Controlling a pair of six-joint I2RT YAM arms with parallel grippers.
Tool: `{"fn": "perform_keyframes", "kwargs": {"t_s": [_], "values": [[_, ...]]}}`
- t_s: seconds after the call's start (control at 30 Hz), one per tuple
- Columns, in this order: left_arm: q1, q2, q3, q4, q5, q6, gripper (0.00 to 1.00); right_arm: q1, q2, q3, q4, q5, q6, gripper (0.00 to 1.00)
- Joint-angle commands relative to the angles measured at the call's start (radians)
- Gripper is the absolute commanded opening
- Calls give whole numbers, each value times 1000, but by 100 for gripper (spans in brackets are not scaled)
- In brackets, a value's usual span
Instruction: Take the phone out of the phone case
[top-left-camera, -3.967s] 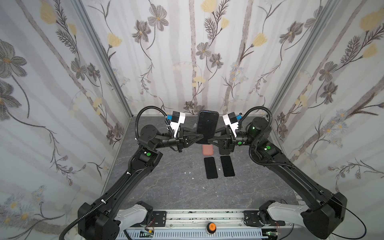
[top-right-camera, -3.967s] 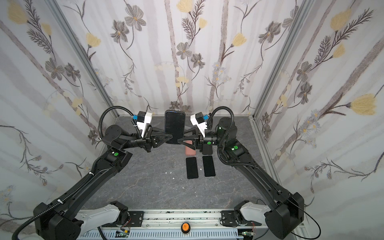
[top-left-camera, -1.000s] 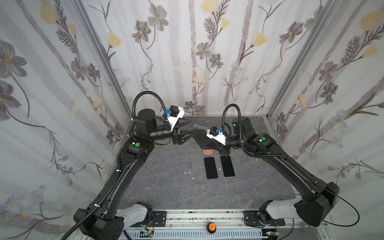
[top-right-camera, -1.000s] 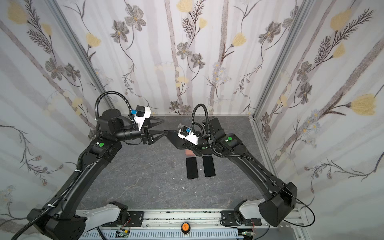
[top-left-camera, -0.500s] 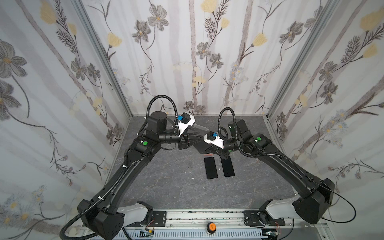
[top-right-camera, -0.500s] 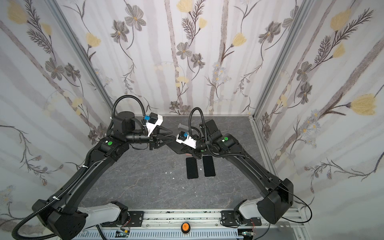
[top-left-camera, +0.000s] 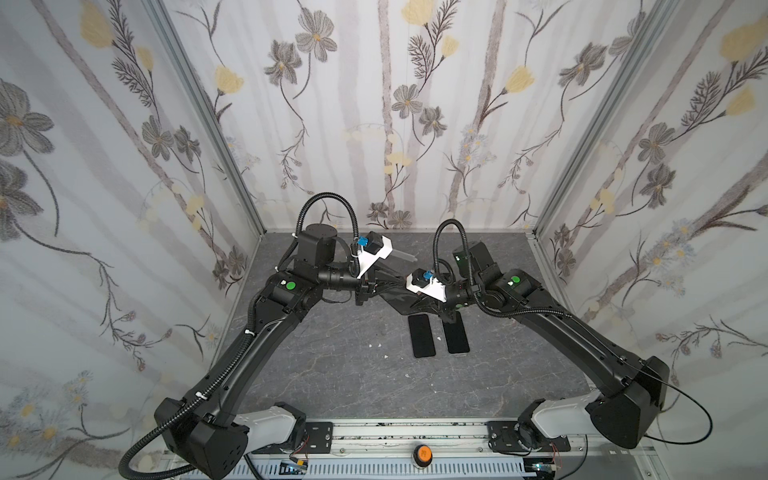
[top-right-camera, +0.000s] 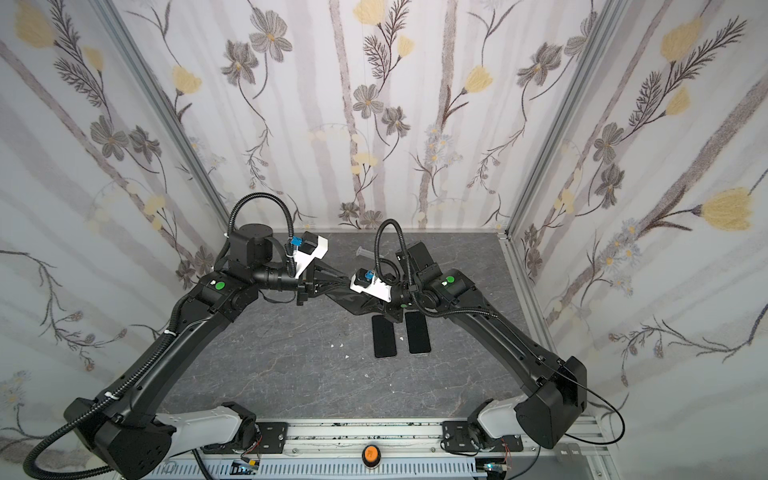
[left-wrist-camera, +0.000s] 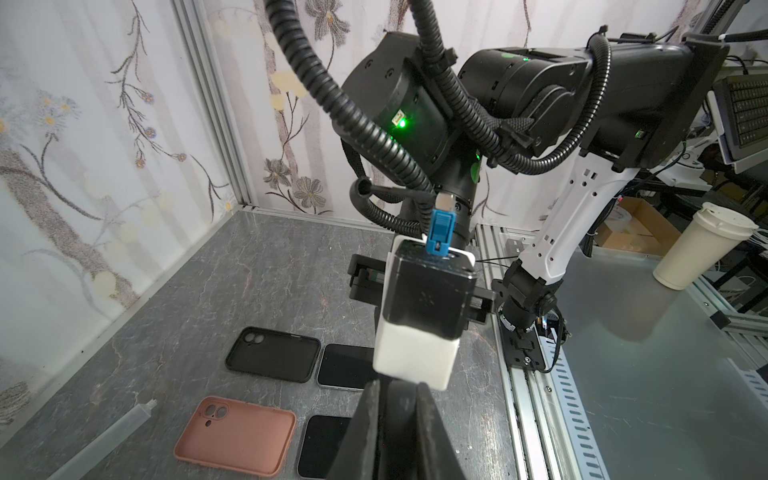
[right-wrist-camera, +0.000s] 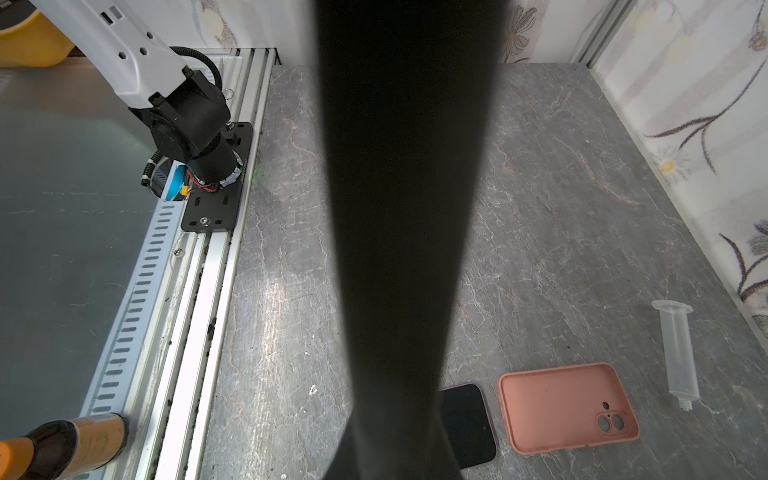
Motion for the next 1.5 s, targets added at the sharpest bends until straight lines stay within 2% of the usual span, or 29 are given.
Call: {"fn": "perform_keyframes", "kwargs": {"t_s": [0.0,0.17,0.3,0.43,0.73,1.13,1.3,1.47], "values": [[-1,8,19,51,-69,-38,16,27,-11,-16,80,104,-59,0],[-1,7,25,51,-100,-50,24,47,-61,-70,162,184,-58,0],[-1,8,39,51,-114,-68,36,55,-95,-102,204,219,-60,0],[5,40,54,51,-124,-84,39,63,-114,-120,219,240,-70,0],[15,63,76,51,-163,-111,39,79,-135,-139,231,253,-87,0],[30,98,104,51,-236,-163,32,94,-138,-154,253,251,-93,0],[40,101,105,52,-241,-165,32,88,-157,-181,298,241,-53,0],[56,56,105,68,-255,-156,38,52,-175,-217,362,168,25,0]]}}
